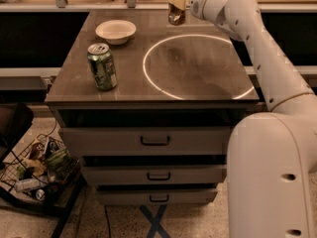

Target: Move orange can near green can

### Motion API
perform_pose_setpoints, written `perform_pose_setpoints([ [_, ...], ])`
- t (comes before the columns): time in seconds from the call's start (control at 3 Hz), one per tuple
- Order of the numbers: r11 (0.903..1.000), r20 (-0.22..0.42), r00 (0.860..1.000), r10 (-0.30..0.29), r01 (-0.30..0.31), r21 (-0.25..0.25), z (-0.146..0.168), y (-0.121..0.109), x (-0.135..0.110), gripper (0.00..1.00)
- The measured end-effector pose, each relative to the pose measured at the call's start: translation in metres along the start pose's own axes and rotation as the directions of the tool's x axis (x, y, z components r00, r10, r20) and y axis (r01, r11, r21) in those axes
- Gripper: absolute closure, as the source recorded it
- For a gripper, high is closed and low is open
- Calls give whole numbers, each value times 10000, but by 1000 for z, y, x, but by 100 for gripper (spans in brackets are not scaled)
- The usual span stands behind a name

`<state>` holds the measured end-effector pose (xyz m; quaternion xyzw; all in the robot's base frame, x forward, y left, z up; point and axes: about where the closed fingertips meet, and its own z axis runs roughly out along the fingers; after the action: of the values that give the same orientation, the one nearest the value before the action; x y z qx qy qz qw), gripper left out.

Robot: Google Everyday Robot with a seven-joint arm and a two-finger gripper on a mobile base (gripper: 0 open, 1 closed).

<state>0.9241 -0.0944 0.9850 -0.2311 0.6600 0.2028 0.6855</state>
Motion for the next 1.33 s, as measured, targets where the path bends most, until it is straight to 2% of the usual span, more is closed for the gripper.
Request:
perform_pose_setpoints([
  [0.33,9991,345,9993,-113,127,-413,-27,5,-25,100],
  [0.67,9972,611,9978,-271,312,-685,-53,11,-38,100],
  [1.33,9939,676,9957,-633,690,-863,-94,28,-36,100],
])
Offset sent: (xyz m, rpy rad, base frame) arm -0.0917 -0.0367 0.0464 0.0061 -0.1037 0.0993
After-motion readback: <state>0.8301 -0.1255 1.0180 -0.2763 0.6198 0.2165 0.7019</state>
